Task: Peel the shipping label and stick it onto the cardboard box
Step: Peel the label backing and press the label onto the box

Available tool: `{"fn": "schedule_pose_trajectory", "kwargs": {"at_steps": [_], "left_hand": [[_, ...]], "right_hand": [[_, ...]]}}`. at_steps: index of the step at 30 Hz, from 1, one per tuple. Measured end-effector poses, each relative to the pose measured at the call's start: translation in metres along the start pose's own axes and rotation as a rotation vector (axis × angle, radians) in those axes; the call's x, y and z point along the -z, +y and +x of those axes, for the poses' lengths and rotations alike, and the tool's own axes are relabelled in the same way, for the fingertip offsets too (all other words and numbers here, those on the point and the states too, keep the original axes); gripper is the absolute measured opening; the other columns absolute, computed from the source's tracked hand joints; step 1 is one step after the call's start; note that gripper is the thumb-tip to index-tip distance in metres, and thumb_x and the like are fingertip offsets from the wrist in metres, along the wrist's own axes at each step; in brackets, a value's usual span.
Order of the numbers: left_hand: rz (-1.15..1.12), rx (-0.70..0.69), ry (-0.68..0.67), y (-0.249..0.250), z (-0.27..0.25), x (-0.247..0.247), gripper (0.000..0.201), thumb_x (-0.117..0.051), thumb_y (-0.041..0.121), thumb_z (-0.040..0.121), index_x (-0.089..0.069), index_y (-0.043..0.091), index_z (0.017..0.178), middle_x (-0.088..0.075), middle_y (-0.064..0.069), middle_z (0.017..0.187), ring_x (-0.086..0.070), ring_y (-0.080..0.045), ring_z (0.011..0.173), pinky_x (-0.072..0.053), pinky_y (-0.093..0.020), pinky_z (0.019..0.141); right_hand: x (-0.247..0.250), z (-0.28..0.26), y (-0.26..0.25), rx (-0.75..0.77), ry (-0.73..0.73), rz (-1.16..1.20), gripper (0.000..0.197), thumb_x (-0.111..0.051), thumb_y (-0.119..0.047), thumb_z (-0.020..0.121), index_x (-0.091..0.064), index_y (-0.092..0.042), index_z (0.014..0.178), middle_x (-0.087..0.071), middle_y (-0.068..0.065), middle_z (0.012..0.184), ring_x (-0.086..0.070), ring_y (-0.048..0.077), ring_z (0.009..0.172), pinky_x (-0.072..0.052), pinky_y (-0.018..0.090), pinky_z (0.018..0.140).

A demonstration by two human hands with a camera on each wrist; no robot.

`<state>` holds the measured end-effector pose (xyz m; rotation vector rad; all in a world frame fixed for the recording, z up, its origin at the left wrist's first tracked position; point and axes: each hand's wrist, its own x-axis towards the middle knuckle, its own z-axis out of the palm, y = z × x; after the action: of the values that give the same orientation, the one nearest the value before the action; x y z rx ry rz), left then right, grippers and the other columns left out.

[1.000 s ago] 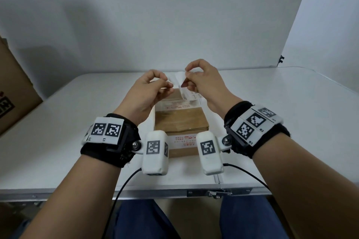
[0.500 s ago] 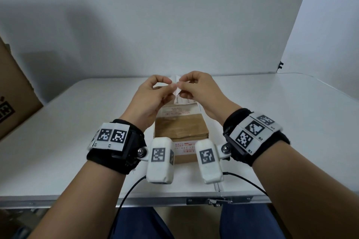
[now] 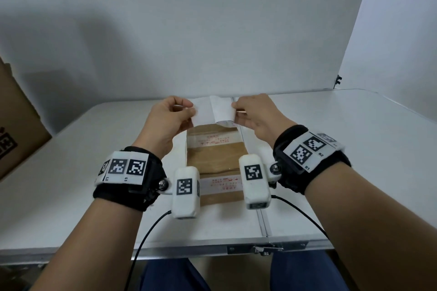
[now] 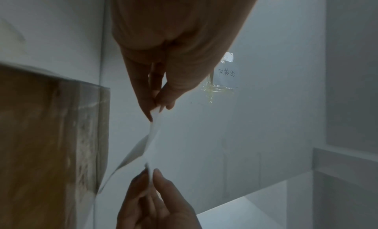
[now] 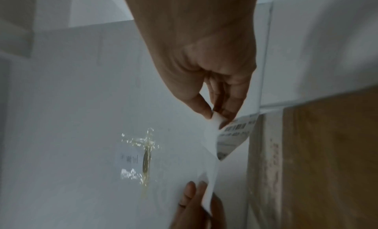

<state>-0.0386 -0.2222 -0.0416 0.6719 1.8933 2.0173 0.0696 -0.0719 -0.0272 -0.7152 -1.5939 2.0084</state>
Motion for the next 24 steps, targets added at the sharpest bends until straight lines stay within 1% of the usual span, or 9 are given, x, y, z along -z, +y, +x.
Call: {"fn": "schedule_pose_trajectory", "kwargs": {"at_steps": [2,3,5,7,11,14,18,22,24], "left_hand": [[0.014,-0.015,0.006,0.001,0.001,-0.001,0.017,-0.062,-0.001,0.082,-0.060,0.014,0.075,-0.058,-0.014,0.093,-0.060,-0.025,0.083,-0.057,-0.034,0.081],[0.020,-0.022,0.004,0.002,0.001,-0.001,0.016,-0.062,-0.001,0.083,-0.060,0.013,0.076,-0.058,-0.015,0.093,-0.060,-0.025,0.084,-0.057,-0.034,0.081],[0.029,-0.034,-0.009,0.002,0.002,0.000,0.016,-0.061,-0.002,0.083,-0.060,0.013,0.077,-0.057,-0.015,0.094,-0.059,-0.025,0.085,-0.057,-0.032,0.080],[0.026,-0.036,-0.020,0.003,0.004,0.003,0.014,-0.060,-0.002,0.084,-0.060,0.012,0.080,-0.056,-0.015,0.095,-0.060,-0.025,0.085,-0.058,-0.028,0.078],[-0.046,0.018,-0.029,0.002,0.011,0.014,0.015,-0.062,-0.001,0.083,-0.061,0.013,0.080,-0.056,-0.006,0.080,-0.059,-0.020,0.080,-0.058,-0.025,0.078],[-0.139,0.070,-0.004,-0.002,0.015,0.025,0.017,-0.060,-0.004,0.083,-0.060,0.013,0.079,-0.060,-0.003,0.076,-0.058,-0.011,0.069,-0.057,-0.017,0.064],[-0.227,0.138,0.004,-0.009,0.021,0.037,0.021,-0.060,-0.007,0.082,-0.060,0.013,0.076,-0.064,-0.005,0.081,-0.054,-0.013,0.067,-0.056,-0.017,0.058],[-0.328,0.208,0.055,-0.016,0.028,0.044,0.023,-0.058,-0.009,0.081,-0.061,0.013,0.073,-0.069,-0.003,0.076,-0.063,-0.010,0.056,-0.057,-0.019,0.061],[-0.378,0.241,0.102,-0.020,0.033,0.051,0.023,-0.055,-0.010,0.083,-0.060,0.011,0.074,-0.070,-0.002,0.066,-0.066,-0.010,0.052,-0.057,-0.018,0.059]], "right_hand": [[-0.002,-0.004,-0.003,-0.089,-0.086,0.124,0.006,-0.056,0.010,0.090,-0.054,0.006,0.093,-0.060,0.025,0.095,-0.071,0.026,0.054,-0.062,0.030,0.055],[-0.004,-0.005,-0.004,-0.114,-0.124,0.162,0.004,-0.056,0.010,0.090,-0.054,0.007,0.090,-0.060,0.025,0.093,-0.071,0.027,0.050,-0.062,0.029,0.053],[-0.005,-0.003,-0.004,-0.098,-0.130,0.151,0.006,-0.057,0.011,0.089,-0.056,0.006,0.091,-0.060,0.023,0.091,-0.071,0.030,0.061,-0.061,0.029,0.058],[-0.005,0.003,-0.005,-0.022,-0.057,0.061,0.019,-0.057,0.012,0.088,-0.054,0.000,0.102,-0.059,0.018,0.091,-0.065,0.026,0.075,-0.061,0.027,0.059],[-0.001,0.017,-0.003,0.162,0.064,-0.245,0.029,-0.060,0.010,0.084,-0.057,-0.006,0.107,-0.058,0.013,0.096,-0.061,0.015,0.066,-0.062,0.024,0.064],[0.005,0.022,-0.003,0.261,0.091,-0.356,0.027,-0.058,0.009,0.085,-0.061,-0.006,0.107,-0.056,0.005,0.086,-0.061,0.012,0.066,-0.060,0.019,0.062],[0.009,0.028,-0.006,0.244,0.117,-0.293,0.025,-0.056,0.014,0.084,-0.064,-0.004,0.100,-0.057,0.007,0.091,-0.060,0.015,0.073,-0.054,0.012,0.051],[0.016,0.036,-0.003,0.153,0.191,-0.128,0.026,-0.053,0.015,0.085,-0.062,-0.009,0.081,-0.059,0.016,0.106,-0.062,0.016,0.061,-0.054,0.018,0.056],[0.022,0.038,-0.002,0.134,0.249,-0.067,0.025,-0.051,0.016,0.085,-0.061,-0.007,0.085,-0.059,0.018,0.108,-0.061,0.017,0.061,-0.054,0.018,0.055]]}}
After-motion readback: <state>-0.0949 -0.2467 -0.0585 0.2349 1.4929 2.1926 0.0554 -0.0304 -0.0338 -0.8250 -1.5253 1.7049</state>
